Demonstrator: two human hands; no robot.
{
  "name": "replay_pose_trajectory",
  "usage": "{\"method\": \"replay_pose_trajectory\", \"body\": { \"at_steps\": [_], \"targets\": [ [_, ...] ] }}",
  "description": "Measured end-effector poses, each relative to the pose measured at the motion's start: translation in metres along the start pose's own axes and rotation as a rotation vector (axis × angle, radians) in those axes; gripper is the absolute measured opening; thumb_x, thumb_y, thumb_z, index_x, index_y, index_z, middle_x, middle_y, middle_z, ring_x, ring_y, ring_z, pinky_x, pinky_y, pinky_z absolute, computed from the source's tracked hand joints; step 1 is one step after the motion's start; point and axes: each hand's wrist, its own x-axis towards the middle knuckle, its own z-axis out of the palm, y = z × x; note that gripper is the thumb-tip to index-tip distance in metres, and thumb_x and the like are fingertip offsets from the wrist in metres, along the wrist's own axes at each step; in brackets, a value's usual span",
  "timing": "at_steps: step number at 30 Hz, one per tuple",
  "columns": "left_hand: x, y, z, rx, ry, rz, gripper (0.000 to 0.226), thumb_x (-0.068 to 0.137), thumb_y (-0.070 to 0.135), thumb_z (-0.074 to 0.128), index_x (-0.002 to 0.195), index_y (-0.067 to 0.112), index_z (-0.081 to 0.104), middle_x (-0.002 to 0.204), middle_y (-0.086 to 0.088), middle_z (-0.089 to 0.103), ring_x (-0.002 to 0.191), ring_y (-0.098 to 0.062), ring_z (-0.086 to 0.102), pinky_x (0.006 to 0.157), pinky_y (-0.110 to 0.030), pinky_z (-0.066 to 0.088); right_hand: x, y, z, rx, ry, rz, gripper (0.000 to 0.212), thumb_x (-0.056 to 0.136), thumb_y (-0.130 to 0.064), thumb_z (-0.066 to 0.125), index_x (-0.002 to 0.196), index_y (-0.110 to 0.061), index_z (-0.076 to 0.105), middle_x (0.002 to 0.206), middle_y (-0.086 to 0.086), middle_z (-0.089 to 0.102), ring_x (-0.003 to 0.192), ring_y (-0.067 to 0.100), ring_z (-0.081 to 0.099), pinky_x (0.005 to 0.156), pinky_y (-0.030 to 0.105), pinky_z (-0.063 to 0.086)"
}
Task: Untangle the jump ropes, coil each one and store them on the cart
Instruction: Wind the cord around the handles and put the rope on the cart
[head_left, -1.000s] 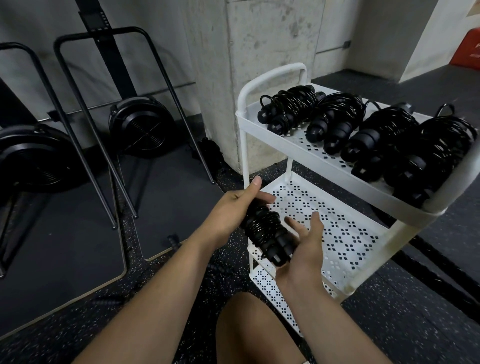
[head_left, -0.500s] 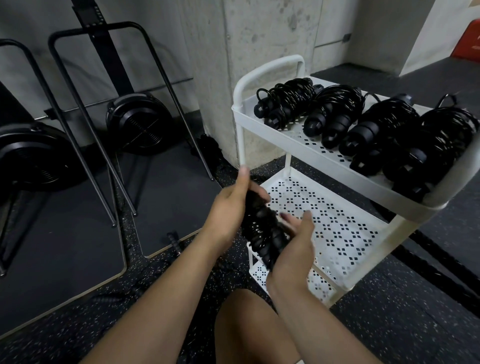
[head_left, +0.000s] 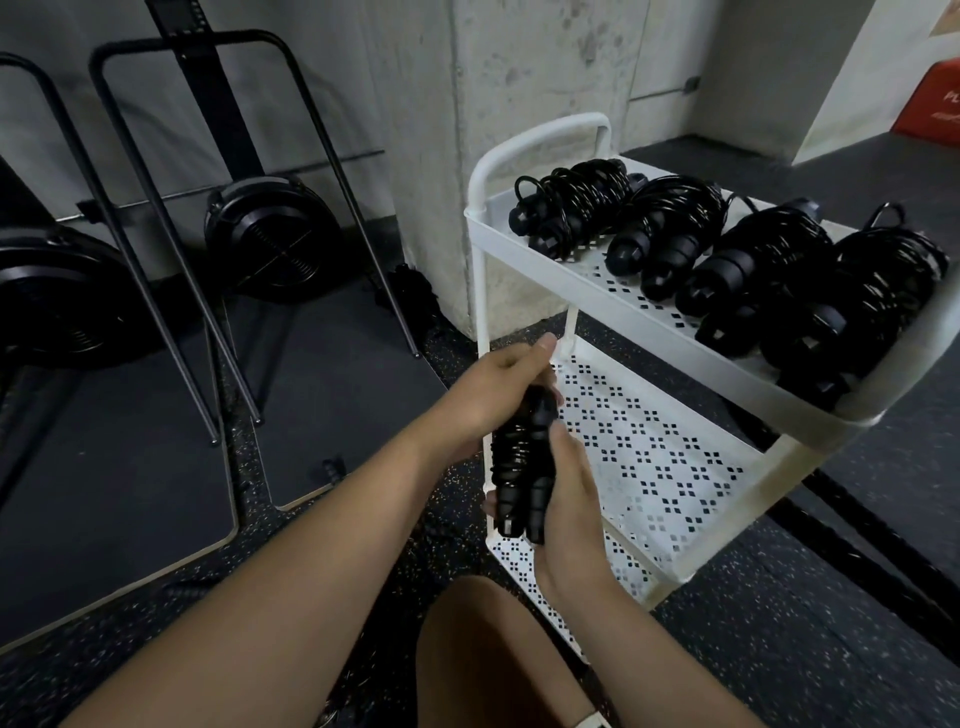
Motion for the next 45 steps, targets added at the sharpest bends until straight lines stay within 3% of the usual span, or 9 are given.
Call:
{"method": "replay_pose_trajectory", "body": {
  "at_steps": [7,14,18,23,26,28,35,39,45],
  "targets": [
    [-0.005,-0.035,-0.021,-0.007,0.178,0.042,0.040,0.095,0.066,0.068,0.119,0.034,0.062,0.121,0.008,0.069,0.110,-0.011,0.068,0.098,-0.037,0.054,0.051,-0.027,-0.003,-0.012,0.097,0.077,0.046,0.098,-0.054,0.070,0.126,-0.018,0.063,0.105,0.005,0.081,0.095,0.020,0.075,0.078,0.038,0.056],
    [-0.001,-0.068,-0.014,0.401,0.132,0.131,0.084,0.074,0.041,0.097,0.146,0.032,0.055,0.136,0.011,0.054,0.117,-0.008,0.061,0.099,-0.023,0.051,0.139,-0.026,0.002,0.010,0.171,0.196,0.062,0.092,-0.056,0.078,0.136,-0.015,0.061,0.113,0.015,0.079,0.081,0.031,0.081,0.061,0.040,0.064],
    [0.020,-0.072,-0.010,0.578,0.242,0.180,0.075,0.079,0.026,0.094,0.145,0.025,0.060,0.137,0.005,0.061,0.122,-0.012,0.060,0.101,-0.015,0.041,0.161,-0.026,0.005,-0.100,0.237,0.148,0.064,0.091,-0.049,0.080,0.135,-0.007,0.062,0.102,0.015,0.074,0.045,0.014,0.068,0.047,0.027,0.055],
    [0.028,-0.085,0.003,0.745,0.293,0.228,0.061,0.090,0.014,0.079,0.146,0.022,0.058,0.133,-0.003,0.070,0.117,-0.025,0.067,0.100,-0.038,0.055,0.168,-0.017,-0.004,-0.165,0.286,0.142,0.040,0.095,-0.041,0.076,0.112,-0.006,0.068,0.097,0.017,0.078,0.067,0.024,0.077,0.059,0.037,0.064],
    [0.024,-0.098,0.011,0.993,0.321,0.246,0.056,0.101,0.031,0.066,0.154,0.024,0.051,0.153,0.005,0.058,0.135,-0.021,0.053,0.111,-0.040,0.042,0.170,-0.012,-0.010,-0.351,0.310,0.120,0.044,0.090,-0.049,0.075,0.097,-0.006,0.071,0.087,0.010,0.075,0.074,0.026,0.070,0.079,0.046,0.063],
    [0.022,-0.106,0.015,1.097,0.376,0.241,0.053,0.106,0.040,0.055,0.157,0.025,0.049,0.162,0.009,0.046,0.139,-0.021,0.043,0.110,-0.043,0.039,0.163,-0.012,-0.010,-0.420,0.319,0.114,0.041,0.092,-0.047,0.072,0.086,-0.007,0.066,0.075,0.005,0.063,0.065,0.023,0.054,0.068,0.042,0.049],
    [0.007,-0.109,0.008,0.973,0.452,0.307,0.047,0.105,0.038,0.056,0.151,0.028,0.053,0.147,0.006,0.047,0.128,-0.020,0.046,0.102,-0.043,0.043,0.135,-0.007,-0.012,-0.351,0.340,-0.039,0.042,0.088,-0.042,0.064,0.123,-0.021,0.060,0.097,0.006,0.060,0.081,0.021,0.053,0.073,0.042,0.049],
    [-0.026,-0.124,-0.023,0.907,0.505,0.262,0.036,0.104,0.038,0.057,0.139,0.028,0.061,0.132,0.006,0.059,0.121,-0.020,0.053,0.100,-0.045,0.044,0.101,0.002,-0.011,-0.495,0.182,-0.252,0.007,0.094,-0.033,0.063,0.101,-0.035,0.065,0.084,0.001,0.065,0.073,0.018,0.056,0.067,0.040,0.047],
    [-0.077,-0.207,-0.094,0.815,0.450,-0.079,0.027,0.102,0.029,0.061,0.129,0.024,0.067,0.116,-0.003,0.071,0.106,-0.031,0.067,0.098,-0.053,0.053,0.068,0.039,0.009,-0.822,-0.289,-0.392,0.013,0.106,-0.022,0.066,0.094,-0.027,0.067,0.071,0.000,0.068,0.058,0.011,0.060,0.054,0.026,0.048]
  ]
}}
